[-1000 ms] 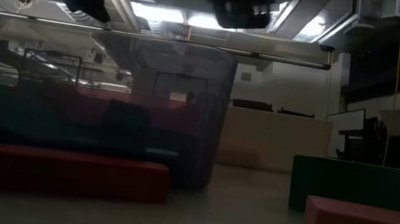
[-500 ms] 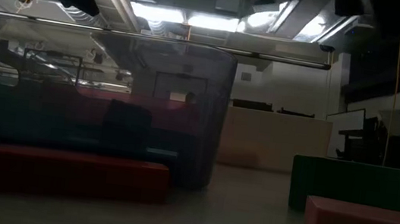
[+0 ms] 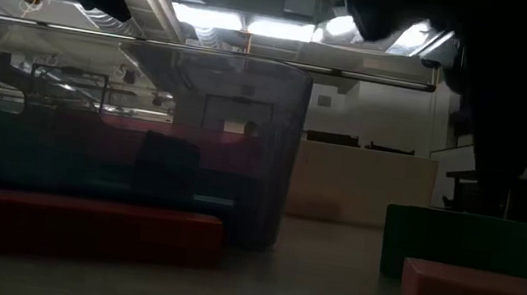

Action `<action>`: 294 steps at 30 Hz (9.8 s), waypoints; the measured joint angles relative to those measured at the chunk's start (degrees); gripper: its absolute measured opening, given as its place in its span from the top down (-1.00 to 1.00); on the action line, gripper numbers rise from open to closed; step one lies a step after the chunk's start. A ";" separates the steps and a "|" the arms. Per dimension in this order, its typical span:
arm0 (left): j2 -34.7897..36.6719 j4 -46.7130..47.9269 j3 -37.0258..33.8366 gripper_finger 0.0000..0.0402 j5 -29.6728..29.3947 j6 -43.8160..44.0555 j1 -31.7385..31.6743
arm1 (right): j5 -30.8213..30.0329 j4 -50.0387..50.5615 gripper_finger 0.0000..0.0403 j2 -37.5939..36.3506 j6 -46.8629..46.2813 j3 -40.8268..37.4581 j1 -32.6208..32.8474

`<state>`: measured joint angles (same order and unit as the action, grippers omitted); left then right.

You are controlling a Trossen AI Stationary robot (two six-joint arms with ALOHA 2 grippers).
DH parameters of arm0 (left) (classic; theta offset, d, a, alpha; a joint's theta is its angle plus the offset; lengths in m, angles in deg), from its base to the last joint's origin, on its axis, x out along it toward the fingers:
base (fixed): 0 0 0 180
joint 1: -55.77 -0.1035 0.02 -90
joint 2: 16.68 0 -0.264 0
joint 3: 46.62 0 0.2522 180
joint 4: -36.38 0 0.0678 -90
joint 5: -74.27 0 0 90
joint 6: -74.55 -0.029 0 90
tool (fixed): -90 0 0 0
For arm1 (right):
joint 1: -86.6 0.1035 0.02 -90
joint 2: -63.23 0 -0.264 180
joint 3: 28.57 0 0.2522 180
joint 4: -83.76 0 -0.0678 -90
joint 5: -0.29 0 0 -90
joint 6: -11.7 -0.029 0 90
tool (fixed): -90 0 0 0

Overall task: Sort blocks
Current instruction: Put the green block into the bottom green bin, then put the pink block into the bottom pink bin, then put the green block into the bottom green bin

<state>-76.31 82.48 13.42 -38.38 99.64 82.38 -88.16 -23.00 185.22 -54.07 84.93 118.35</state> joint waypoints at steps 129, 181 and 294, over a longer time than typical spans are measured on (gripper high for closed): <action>4.75 -5.87 -0.02 0.13 -0.31 -4.96 -0.13 | 8.42 22.61 0.18 -0.98 34.23 34.50 -22.06; 1.97 -9.27 -0.04 0.13 -0.31 -5.96 -0.13 | 6.04 19.48 0.18 14.13 6.07 15.75 -3.28; -66.94 -10.25 52.24 0.13 22.95 -28.57 -44.94 | 6.44 25.65 -0.04 -32.65 -1.57 -36.93 3.87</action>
<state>-143.25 72.23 65.66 -15.43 71.07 37.45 -81.72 2.65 152.57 -55.63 48.00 122.22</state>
